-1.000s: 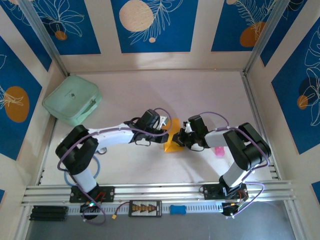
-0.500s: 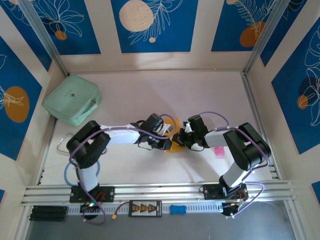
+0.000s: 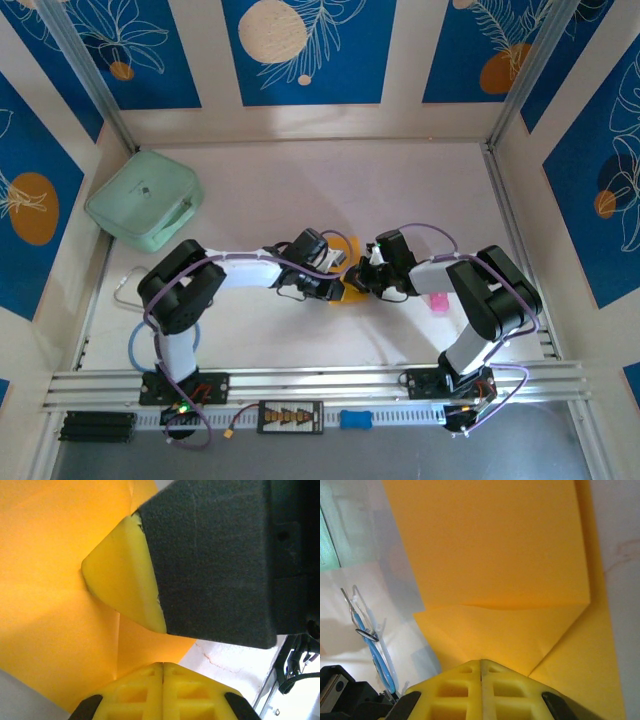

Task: Fold a paper plane with a square sheet of paper (pick it up from the middle)
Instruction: Fold the triangle a second time at the center of the table.

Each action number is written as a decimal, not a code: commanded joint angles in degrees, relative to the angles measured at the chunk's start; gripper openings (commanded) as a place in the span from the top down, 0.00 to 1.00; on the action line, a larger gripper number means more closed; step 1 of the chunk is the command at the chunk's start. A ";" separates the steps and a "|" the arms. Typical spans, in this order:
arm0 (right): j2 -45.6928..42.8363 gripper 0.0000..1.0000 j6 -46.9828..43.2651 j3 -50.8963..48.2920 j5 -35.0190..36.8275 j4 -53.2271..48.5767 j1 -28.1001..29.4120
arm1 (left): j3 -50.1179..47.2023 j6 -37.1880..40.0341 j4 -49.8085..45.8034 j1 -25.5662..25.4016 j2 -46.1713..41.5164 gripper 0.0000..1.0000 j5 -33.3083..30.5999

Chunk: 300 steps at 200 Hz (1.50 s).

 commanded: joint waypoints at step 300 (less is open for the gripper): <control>1.43 1.00 0.54 -1.02 4.05 -7.87 0.02 | -3.32 -5.83 7.25 1.73 -0.40 0.98 -2.14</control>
